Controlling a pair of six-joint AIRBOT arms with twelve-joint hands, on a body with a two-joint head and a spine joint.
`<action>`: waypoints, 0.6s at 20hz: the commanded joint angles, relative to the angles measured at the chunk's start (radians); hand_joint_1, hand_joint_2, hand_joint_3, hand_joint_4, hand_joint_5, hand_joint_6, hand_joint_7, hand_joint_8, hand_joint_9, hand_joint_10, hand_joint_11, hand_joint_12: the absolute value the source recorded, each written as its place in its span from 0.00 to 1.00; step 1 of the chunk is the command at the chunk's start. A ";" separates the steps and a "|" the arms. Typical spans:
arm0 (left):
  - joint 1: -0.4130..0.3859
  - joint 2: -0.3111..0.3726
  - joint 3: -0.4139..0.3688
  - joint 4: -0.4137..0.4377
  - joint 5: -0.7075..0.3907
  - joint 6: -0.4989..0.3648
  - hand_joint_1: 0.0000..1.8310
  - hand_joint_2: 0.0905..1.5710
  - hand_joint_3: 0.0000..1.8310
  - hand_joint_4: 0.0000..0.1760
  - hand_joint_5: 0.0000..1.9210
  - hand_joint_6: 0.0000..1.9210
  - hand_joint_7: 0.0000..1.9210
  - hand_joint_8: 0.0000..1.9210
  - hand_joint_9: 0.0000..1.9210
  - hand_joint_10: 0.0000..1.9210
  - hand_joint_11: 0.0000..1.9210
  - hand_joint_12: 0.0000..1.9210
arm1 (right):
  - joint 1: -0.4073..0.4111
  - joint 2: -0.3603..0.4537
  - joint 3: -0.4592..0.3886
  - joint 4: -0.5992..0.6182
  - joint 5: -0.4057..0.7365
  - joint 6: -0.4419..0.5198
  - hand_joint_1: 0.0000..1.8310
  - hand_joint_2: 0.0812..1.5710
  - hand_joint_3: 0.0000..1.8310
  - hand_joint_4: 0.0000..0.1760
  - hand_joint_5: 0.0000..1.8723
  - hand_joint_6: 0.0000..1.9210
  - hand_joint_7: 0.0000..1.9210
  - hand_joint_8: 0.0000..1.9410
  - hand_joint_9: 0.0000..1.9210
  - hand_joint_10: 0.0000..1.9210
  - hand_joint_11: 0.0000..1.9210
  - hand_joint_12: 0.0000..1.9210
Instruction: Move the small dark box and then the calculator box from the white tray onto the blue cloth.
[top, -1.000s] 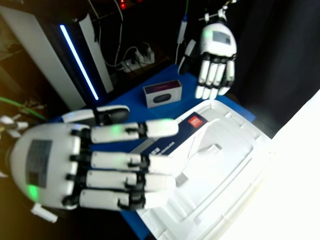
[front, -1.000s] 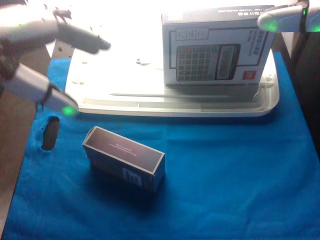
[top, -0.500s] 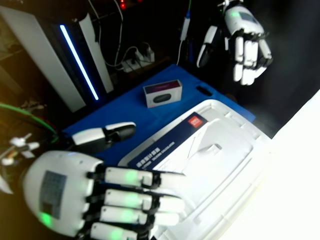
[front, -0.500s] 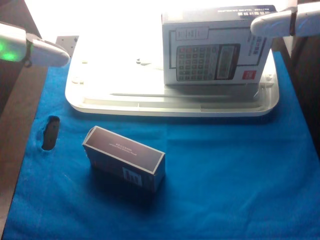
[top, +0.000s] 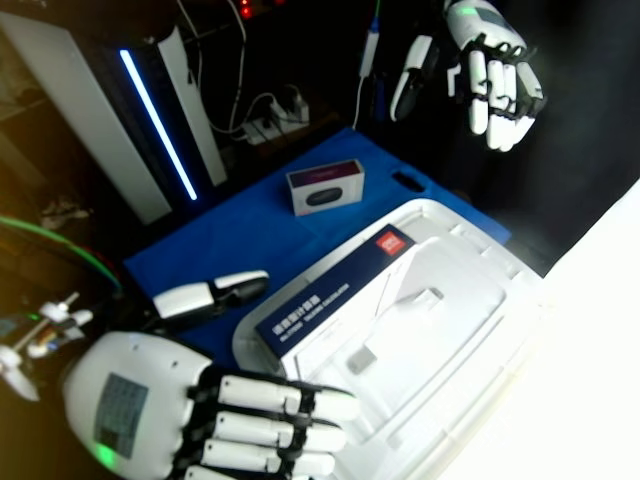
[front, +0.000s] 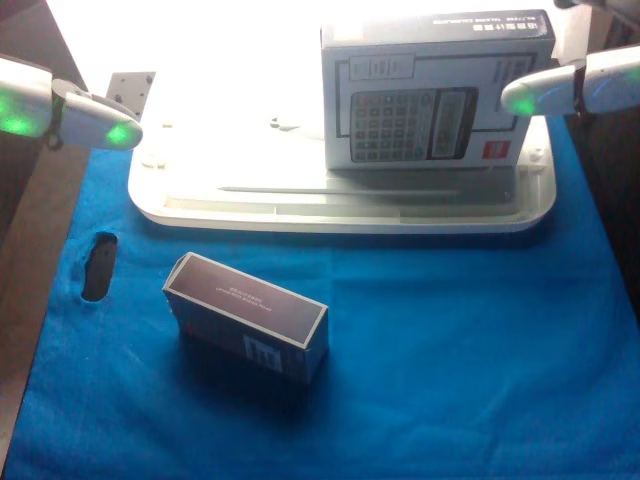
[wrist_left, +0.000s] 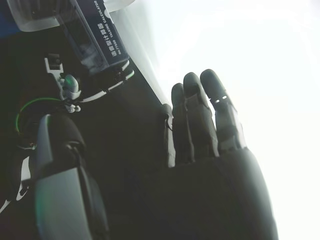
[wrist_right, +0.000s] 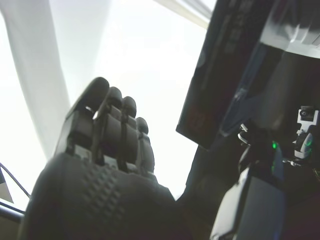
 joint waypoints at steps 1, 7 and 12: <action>-0.004 0.006 -0.001 -0.041 -0.109 -0.002 0.41 0.54 0.00 0.65 0.11 0.00 0.21 0.00 0.22 0.01 0.00 0.57 | 0.004 -0.002 0.010 0.032 0.119 0.007 0.43 0.38 0.00 0.40 0.09 0.00 0.16 0.00 0.13 0.00 0.00 0.46; 0.013 0.010 -0.008 -0.051 -0.120 0.001 0.38 0.51 0.00 0.73 0.11 0.00 0.21 0.00 0.22 0.00 0.00 0.51 | -0.022 -0.022 0.022 0.057 0.118 0.007 0.44 0.38 0.00 0.28 0.12 0.00 0.21 0.00 0.13 0.00 0.00 0.40; 0.020 0.008 -0.011 -0.060 -0.123 0.012 0.39 0.50 0.00 0.83 0.12 0.00 0.22 0.00 0.24 0.00 0.00 0.57 | -0.038 -0.053 0.038 0.071 0.118 0.007 0.46 0.43 0.00 0.21 0.19 0.00 0.25 0.00 0.21 0.01 0.00 0.53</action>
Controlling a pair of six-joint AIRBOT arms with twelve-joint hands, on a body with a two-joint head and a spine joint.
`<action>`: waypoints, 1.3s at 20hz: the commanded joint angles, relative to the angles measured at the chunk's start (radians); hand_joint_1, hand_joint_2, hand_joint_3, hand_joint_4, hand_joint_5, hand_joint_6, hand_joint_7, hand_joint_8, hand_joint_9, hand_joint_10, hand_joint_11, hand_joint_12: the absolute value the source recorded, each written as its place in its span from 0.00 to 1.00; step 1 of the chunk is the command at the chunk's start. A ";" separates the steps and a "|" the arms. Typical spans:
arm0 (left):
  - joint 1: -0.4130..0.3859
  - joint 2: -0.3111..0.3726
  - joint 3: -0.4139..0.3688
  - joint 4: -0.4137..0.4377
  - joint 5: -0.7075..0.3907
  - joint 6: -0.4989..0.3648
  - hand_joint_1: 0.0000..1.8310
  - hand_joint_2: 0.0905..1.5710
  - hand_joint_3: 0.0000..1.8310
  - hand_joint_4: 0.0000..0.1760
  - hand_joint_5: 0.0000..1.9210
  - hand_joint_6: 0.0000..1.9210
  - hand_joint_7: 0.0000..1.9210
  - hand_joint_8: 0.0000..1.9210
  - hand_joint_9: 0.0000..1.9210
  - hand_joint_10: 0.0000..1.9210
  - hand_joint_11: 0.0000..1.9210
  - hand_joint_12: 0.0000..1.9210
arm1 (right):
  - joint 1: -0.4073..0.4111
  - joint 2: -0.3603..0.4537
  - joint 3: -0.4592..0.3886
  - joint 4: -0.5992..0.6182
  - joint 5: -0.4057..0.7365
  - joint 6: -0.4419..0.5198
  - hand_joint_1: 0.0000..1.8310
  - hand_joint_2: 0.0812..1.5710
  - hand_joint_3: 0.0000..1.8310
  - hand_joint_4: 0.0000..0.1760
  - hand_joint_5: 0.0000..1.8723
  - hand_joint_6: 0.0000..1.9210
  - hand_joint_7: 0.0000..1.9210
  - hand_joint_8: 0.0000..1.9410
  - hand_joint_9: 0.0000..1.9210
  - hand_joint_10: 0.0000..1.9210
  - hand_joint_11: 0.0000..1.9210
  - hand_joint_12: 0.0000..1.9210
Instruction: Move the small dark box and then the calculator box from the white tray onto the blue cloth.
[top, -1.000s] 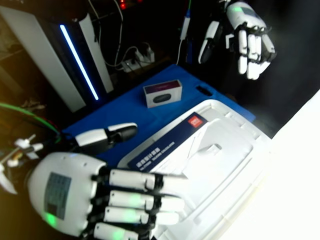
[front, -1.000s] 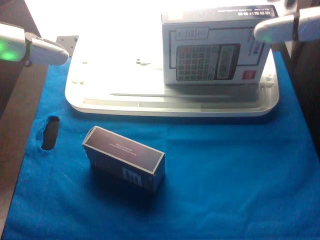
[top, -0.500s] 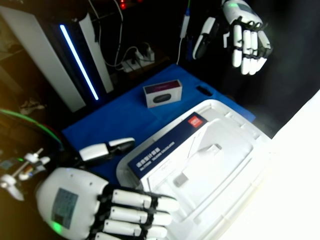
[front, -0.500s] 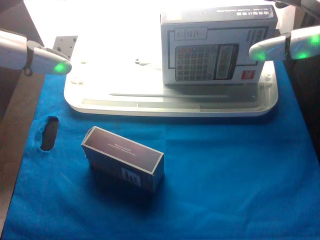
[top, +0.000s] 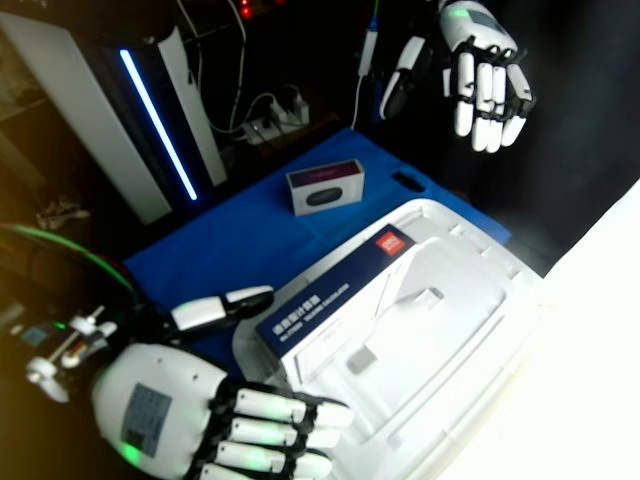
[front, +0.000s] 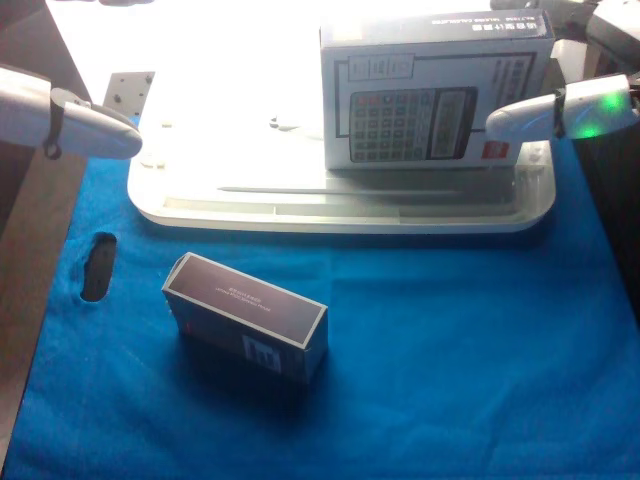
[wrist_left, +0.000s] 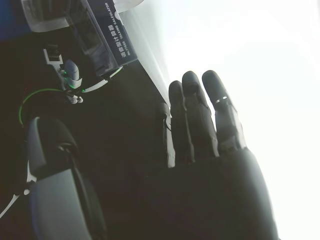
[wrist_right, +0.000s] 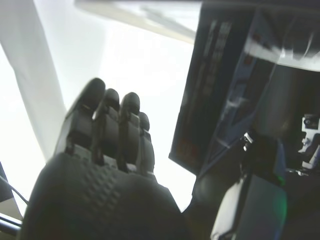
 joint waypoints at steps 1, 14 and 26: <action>-0.005 0.001 -0.003 -0.046 -0.098 0.001 0.39 0.50 0.00 0.84 0.12 0.00 0.23 0.00 0.24 0.00 0.00 0.60 | 0.001 -0.003 0.009 0.027 0.120 0.008 0.47 0.44 0.00 0.14 0.21 0.01 0.26 0.00 0.22 0.01 0.00 0.54; 0.013 -0.016 0.005 -0.045 -0.079 0.008 0.37 0.52 0.00 0.54 0.07 0.00 0.22 0.00 0.25 0.01 0.00 0.64 | 0.000 -0.047 0.039 0.031 0.121 0.021 0.55 0.49 0.00 0.00 0.45 0.00 0.54 0.02 0.44 0.26 0.32 0.63; 0.037 -0.024 0.007 -0.052 -0.061 0.008 0.42 0.49 0.00 0.62 0.09 0.00 0.24 0.00 0.27 0.01 0.00 0.64 | 0.000 -0.023 0.036 -0.025 0.140 0.091 0.70 0.66 0.00 0.00 0.55 0.35 0.63 0.42 0.67 0.27 0.52 0.67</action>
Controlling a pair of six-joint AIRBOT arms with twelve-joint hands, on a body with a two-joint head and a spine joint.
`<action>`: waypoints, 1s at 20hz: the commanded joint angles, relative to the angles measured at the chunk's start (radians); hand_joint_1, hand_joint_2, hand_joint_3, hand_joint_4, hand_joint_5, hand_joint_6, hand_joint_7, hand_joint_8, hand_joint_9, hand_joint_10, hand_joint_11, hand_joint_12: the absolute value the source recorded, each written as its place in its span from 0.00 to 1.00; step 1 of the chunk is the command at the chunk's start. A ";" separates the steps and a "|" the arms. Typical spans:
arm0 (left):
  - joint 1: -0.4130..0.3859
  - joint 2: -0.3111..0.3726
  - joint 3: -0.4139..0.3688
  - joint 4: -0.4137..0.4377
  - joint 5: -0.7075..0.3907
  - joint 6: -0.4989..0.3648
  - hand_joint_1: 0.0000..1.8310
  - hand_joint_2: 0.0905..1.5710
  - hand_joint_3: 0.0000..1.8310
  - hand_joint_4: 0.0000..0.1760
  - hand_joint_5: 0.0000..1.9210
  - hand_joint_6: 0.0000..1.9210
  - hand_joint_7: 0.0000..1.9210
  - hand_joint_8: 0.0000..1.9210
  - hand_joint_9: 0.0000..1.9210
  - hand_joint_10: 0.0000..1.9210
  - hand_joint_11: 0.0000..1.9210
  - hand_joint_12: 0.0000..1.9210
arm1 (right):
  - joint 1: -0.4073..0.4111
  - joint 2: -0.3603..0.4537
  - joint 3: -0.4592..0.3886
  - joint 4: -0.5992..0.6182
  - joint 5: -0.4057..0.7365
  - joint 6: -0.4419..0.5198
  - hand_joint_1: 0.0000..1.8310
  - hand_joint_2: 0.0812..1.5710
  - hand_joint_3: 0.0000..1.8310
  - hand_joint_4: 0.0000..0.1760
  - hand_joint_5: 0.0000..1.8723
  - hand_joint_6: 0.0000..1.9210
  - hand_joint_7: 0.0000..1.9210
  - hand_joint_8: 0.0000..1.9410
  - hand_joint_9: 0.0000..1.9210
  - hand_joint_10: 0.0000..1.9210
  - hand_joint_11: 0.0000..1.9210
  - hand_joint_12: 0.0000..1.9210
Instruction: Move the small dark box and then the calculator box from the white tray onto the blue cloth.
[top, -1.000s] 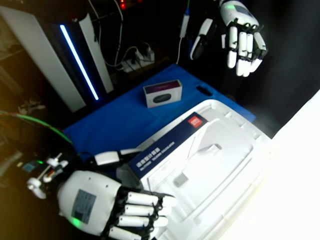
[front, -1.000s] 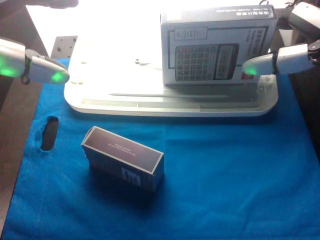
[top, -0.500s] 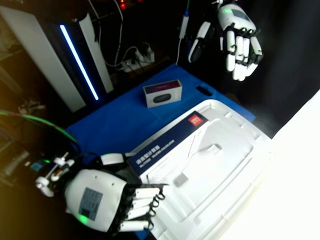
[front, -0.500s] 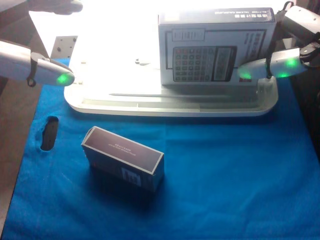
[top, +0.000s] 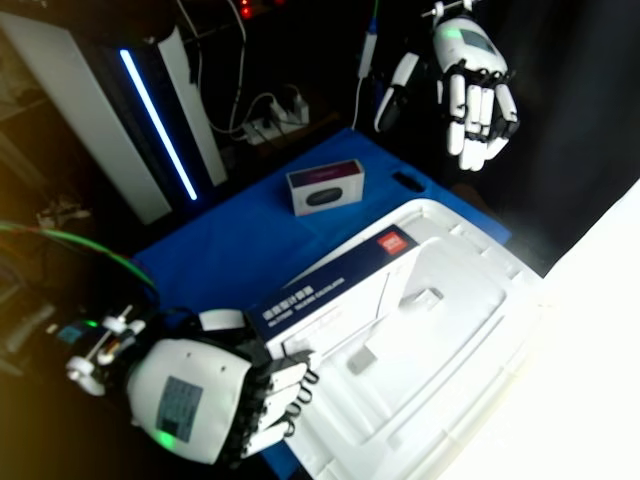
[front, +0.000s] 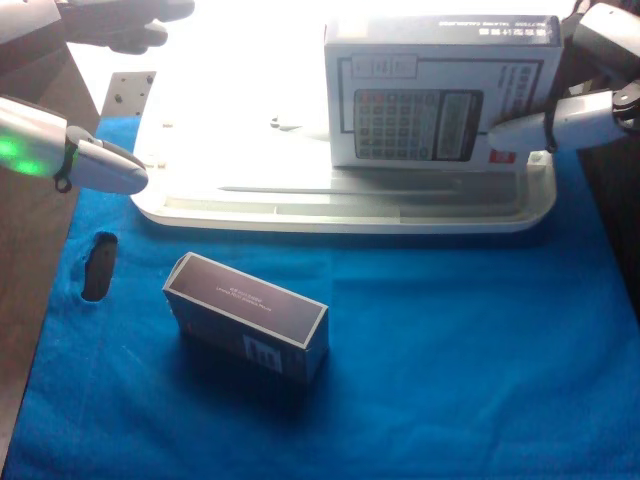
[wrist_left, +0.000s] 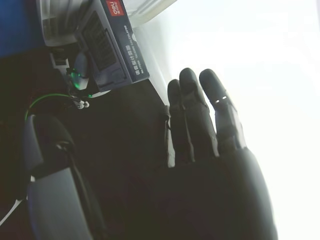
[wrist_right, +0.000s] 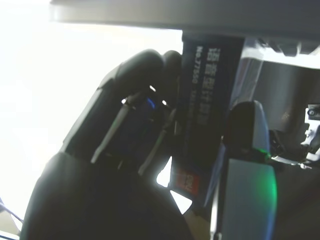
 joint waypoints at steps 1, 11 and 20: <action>-0.009 0.000 0.003 -0.045 -0.087 0.000 0.42 0.49 0.00 0.60 0.09 0.00 0.24 0.00 0.27 0.01 0.00 0.64 | 0.010 0.004 0.000 0.023 0.125 0.012 0.70 0.66 0.00 0.00 0.55 0.36 0.63 0.41 0.68 0.27 0.54 0.65; 0.106 -0.006 0.010 -0.174 -0.127 0.042 0.42 0.49 0.00 0.53 0.11 0.00 0.25 0.00 0.26 0.00 0.00 0.60 | 0.040 0.070 -0.078 -0.035 0.229 0.012 0.63 0.71 0.00 0.00 0.50 0.54 0.71 0.05 0.63 0.47 0.53 0.74; 0.254 0.038 -0.004 -0.364 -0.202 0.122 0.39 0.49 0.00 0.61 0.07 0.00 0.22 0.00 0.24 0.00 0.00 0.58 | 0.031 0.138 -0.199 -0.053 0.317 0.012 0.64 0.69 0.00 0.00 0.54 0.48 0.78 0.06 0.68 0.50 0.59 0.72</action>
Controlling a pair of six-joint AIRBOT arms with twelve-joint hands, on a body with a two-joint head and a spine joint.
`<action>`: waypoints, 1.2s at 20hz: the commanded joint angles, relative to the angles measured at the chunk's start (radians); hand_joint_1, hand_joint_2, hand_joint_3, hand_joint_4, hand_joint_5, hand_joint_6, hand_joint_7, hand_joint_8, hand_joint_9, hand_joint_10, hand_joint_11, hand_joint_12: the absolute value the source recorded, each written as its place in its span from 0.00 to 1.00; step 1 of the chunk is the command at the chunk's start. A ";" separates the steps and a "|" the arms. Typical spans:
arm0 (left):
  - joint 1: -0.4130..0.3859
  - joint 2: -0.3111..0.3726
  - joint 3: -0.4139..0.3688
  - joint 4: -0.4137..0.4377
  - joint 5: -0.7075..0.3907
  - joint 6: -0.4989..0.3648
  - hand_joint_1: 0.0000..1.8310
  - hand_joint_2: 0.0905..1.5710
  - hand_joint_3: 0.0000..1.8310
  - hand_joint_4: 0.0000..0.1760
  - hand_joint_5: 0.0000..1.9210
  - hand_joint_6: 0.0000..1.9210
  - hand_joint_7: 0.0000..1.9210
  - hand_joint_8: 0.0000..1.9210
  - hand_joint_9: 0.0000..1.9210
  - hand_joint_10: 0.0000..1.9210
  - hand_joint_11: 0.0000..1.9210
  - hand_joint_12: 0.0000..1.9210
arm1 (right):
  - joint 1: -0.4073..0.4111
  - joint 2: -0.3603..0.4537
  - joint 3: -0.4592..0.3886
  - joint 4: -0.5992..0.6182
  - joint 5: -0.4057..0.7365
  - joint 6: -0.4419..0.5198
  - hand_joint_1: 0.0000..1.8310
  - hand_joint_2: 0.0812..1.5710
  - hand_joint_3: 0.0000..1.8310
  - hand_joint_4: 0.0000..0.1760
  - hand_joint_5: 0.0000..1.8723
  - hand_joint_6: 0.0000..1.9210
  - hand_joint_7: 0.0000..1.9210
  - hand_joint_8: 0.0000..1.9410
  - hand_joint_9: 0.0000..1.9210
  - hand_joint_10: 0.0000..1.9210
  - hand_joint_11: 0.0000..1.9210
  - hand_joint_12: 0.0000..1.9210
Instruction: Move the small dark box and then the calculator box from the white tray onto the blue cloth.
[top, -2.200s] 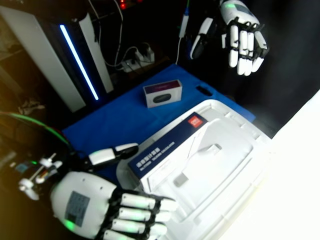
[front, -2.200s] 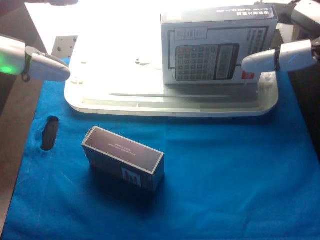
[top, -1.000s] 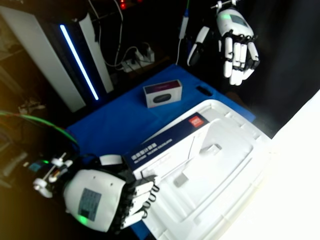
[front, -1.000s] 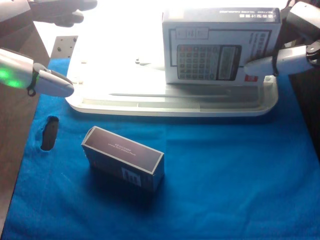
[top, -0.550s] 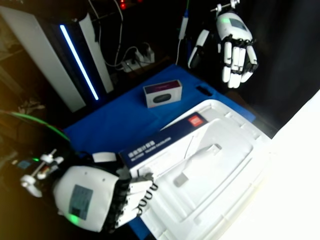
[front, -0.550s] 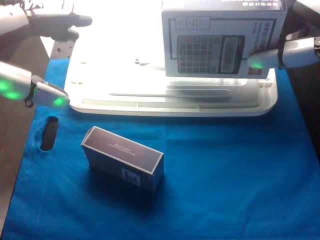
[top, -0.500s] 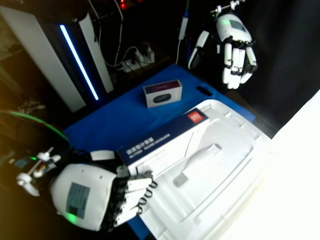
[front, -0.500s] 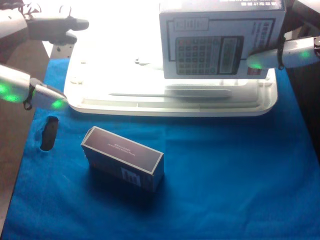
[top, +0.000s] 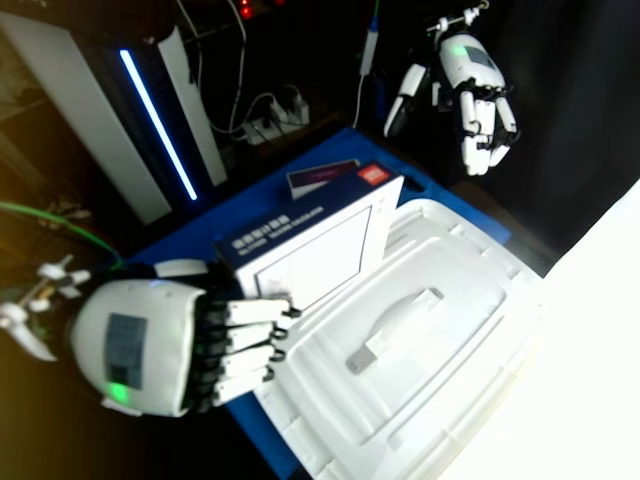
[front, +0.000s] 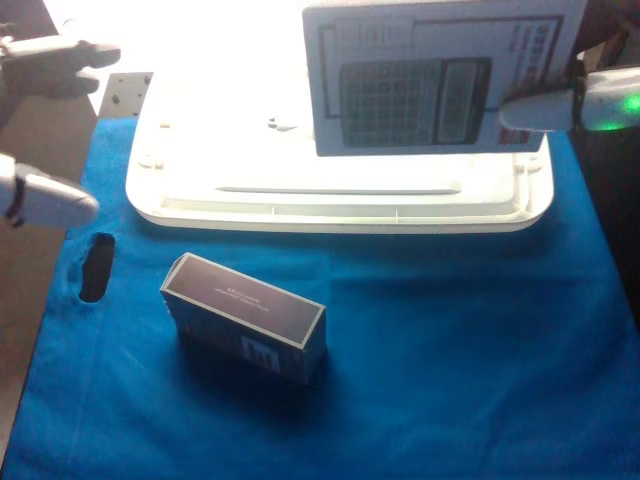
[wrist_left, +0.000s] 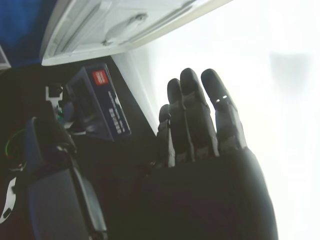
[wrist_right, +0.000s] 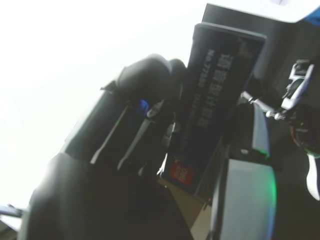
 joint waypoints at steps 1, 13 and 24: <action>0.011 0.006 -0.002 -0.059 -0.138 -0.001 0.40 0.49 0.00 0.64 0.08 0.00 0.22 0.00 0.24 0.00 0.00 0.59 | -0.005 -0.006 -0.004 0.026 0.172 0.012 0.64 0.69 0.00 0.00 0.53 0.49 0.77 0.06 0.69 0.50 0.60 0.73; 0.061 0.000 -0.005 -0.112 -0.155 0.011 0.40 0.50 0.00 0.67 0.08 0.00 0.24 0.00 0.25 0.00 0.00 0.60 | -0.157 0.014 -0.109 0.048 0.288 0.012 0.63 0.69 0.00 0.00 0.53 0.49 0.76 0.05 0.66 0.52 0.59 0.76; 0.107 0.001 -0.011 -0.152 -0.179 0.010 0.39 0.51 0.00 0.61 0.08 0.00 0.24 0.00 0.26 0.01 0.00 0.64 | -0.260 0.012 -0.168 0.083 0.315 -0.021 0.70 0.68 0.00 0.00 0.50 0.42 0.60 0.48 0.64 0.49 0.55 0.77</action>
